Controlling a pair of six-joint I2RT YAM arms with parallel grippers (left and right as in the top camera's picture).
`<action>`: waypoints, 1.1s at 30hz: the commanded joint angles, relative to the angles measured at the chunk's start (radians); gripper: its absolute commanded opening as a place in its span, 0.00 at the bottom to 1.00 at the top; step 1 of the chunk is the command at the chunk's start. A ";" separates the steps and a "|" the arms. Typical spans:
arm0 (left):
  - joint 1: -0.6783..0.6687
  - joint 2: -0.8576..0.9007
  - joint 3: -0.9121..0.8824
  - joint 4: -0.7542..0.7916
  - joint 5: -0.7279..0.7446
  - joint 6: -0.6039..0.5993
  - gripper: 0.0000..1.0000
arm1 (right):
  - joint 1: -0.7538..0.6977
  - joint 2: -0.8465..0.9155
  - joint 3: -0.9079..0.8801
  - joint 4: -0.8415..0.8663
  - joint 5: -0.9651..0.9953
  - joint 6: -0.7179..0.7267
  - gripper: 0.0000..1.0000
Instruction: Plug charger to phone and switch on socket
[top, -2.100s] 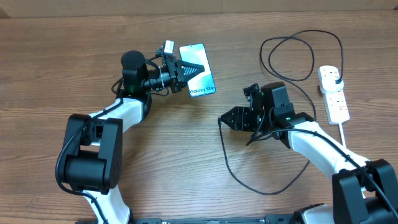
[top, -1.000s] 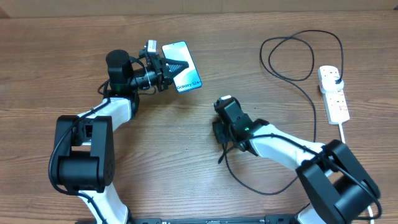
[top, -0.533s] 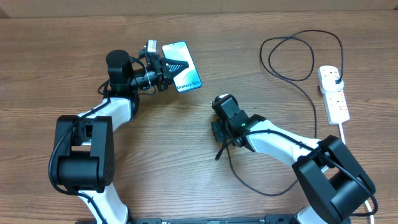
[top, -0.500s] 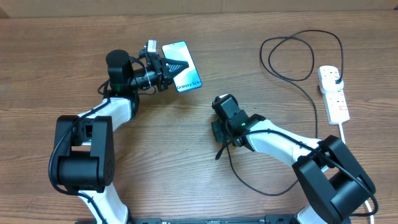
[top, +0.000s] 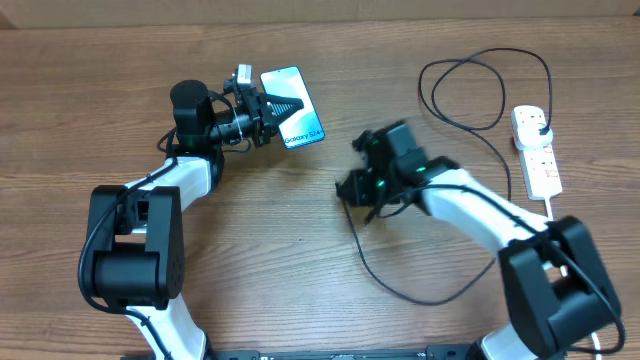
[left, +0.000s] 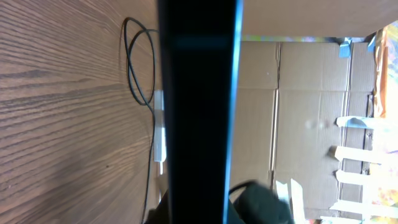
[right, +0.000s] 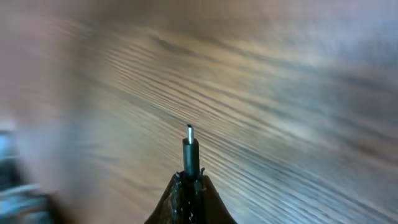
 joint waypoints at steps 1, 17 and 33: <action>0.001 -0.006 0.006 0.023 -0.011 -0.039 0.04 | -0.060 -0.048 0.000 0.056 -0.325 0.053 0.04; -0.055 -0.006 0.006 0.129 -0.074 -0.113 0.04 | -0.082 -0.048 -0.138 0.573 -0.626 0.427 0.04; -0.058 -0.006 0.006 0.111 -0.019 -0.225 0.04 | -0.119 -0.048 -0.138 0.749 -0.651 0.647 0.04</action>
